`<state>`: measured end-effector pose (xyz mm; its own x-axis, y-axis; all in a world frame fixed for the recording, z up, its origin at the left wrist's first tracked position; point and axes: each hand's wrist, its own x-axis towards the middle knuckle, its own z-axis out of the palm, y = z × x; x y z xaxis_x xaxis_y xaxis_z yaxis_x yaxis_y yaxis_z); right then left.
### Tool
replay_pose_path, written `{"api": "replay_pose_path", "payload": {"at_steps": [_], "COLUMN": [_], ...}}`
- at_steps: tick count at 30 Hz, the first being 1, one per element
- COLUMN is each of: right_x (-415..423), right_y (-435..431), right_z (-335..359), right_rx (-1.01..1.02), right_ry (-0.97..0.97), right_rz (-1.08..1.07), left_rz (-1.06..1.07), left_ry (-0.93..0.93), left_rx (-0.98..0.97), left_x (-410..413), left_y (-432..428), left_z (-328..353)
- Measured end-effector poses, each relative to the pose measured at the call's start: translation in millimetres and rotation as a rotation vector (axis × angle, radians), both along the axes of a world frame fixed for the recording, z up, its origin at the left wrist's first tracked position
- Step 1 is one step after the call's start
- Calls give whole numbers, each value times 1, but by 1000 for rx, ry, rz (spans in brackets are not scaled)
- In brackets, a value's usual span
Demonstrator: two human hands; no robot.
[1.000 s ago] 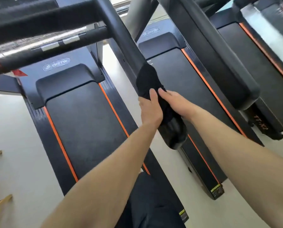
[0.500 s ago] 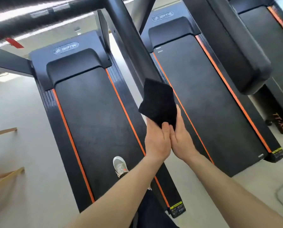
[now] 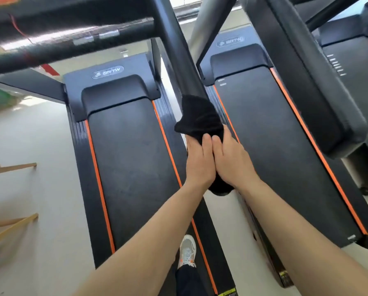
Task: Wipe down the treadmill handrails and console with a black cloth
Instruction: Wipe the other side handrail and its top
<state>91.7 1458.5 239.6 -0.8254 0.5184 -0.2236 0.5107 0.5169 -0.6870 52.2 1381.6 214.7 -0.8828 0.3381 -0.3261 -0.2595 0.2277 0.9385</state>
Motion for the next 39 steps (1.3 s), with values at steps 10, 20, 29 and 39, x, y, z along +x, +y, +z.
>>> {"api": "replay_pose_path", "payload": {"at_steps": [10,20,29,39], "right_x": [-158,-351,-506,-622], "right_y": [24,9,42,94], "right_z": [26,109,115,43], "right_rx": [82,-63,249,725], "right_ry": [-26,394,214,-147], "right_rz": [-102,-270,80,550], "left_rz": [-158,37,-213,-696], "left_ry": [-61,464,598,841], "left_rx": [-459,-139,-573,-1281], "left_x": [-153,-350,-506,-618], "left_y": [26,-10,4,47], "left_z": [42,160,143,100]}}
